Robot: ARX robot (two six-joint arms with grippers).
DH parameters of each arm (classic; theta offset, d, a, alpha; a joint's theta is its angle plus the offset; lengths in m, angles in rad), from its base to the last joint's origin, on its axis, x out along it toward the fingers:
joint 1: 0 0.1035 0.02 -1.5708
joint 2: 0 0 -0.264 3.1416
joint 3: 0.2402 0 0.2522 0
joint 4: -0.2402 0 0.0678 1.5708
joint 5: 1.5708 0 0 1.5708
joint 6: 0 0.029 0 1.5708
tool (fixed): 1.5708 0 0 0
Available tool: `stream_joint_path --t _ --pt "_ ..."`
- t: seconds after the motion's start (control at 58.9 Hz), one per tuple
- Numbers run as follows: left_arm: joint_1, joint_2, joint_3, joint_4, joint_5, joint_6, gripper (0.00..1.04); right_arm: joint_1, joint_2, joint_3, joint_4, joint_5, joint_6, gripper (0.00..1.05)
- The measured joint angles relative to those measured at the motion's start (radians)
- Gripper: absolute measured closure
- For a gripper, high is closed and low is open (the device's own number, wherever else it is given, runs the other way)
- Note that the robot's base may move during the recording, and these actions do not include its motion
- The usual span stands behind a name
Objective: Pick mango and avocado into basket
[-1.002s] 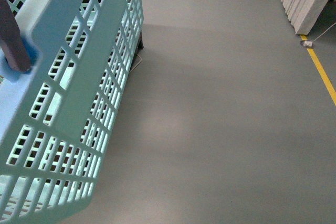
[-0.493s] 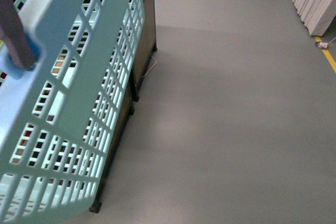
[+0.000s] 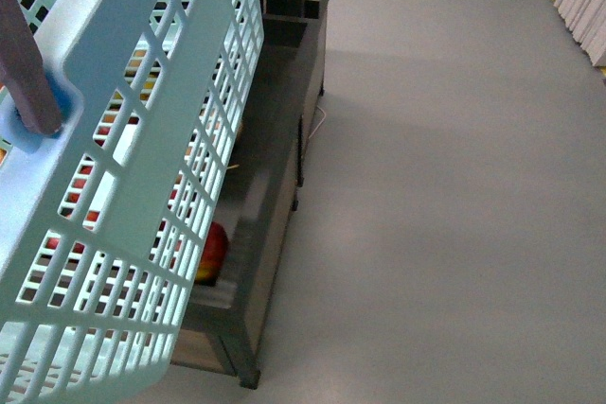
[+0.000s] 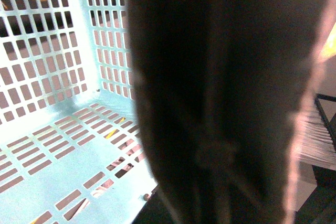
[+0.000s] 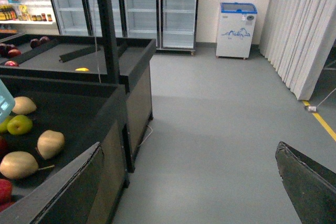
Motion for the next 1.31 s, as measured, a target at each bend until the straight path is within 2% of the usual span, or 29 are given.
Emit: stream_joint_path --t 1.308 --pt "0.001 -0.001 -0.002 0.000 0.000 -0.002 1.00 0.000 0.000 0.001 0.001 0.001 0.000 0.08"
